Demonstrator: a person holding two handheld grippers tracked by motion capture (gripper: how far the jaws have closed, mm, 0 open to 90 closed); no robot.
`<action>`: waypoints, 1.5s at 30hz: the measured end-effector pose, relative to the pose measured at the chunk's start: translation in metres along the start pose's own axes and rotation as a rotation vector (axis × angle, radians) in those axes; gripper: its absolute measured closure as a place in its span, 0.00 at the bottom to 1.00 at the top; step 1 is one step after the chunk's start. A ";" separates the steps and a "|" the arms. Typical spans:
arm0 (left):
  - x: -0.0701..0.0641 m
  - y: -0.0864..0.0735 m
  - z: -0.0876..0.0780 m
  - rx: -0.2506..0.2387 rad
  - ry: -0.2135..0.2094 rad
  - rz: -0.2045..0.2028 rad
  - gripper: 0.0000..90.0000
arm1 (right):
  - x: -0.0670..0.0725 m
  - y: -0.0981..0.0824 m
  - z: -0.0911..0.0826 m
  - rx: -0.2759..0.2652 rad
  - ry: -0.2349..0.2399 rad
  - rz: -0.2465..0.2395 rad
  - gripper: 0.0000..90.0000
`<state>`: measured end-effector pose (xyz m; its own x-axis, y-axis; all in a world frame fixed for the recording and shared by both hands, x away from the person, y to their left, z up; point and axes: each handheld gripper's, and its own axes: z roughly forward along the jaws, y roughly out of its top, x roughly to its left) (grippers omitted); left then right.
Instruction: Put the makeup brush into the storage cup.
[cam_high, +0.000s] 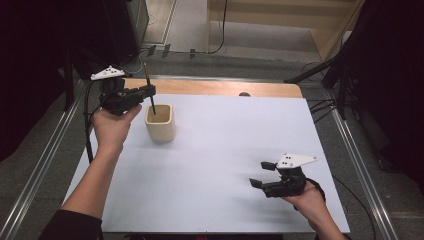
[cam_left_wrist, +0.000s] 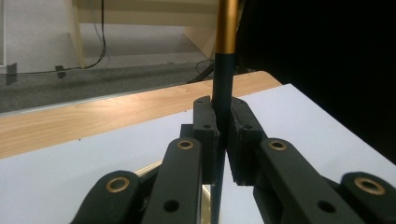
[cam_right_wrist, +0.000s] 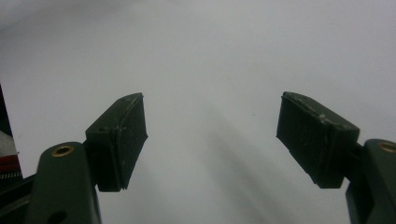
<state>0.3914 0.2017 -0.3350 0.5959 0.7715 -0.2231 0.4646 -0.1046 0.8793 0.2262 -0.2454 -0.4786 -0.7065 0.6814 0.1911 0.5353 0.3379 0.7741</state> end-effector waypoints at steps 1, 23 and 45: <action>0.001 0.000 0.001 -0.001 -0.001 -0.003 0.93 | 0.000 0.000 0.000 -0.001 0.001 0.001 0.28; 0.011 -0.007 0.021 -0.010 0.036 0.007 0.93 | 0.001 0.000 -0.002 -0.011 -0.003 -0.001 0.28; 0.016 -0.030 0.043 0.032 0.049 0.001 0.93 | 0.001 0.000 -0.002 -0.006 -0.005 -0.005 0.28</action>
<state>0.4149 0.1902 -0.3831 0.5639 0.8013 -0.2001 0.4851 -0.1253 0.8654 0.2246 -0.2458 -0.4772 -0.7068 0.6829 0.1846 0.5293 0.3374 0.7785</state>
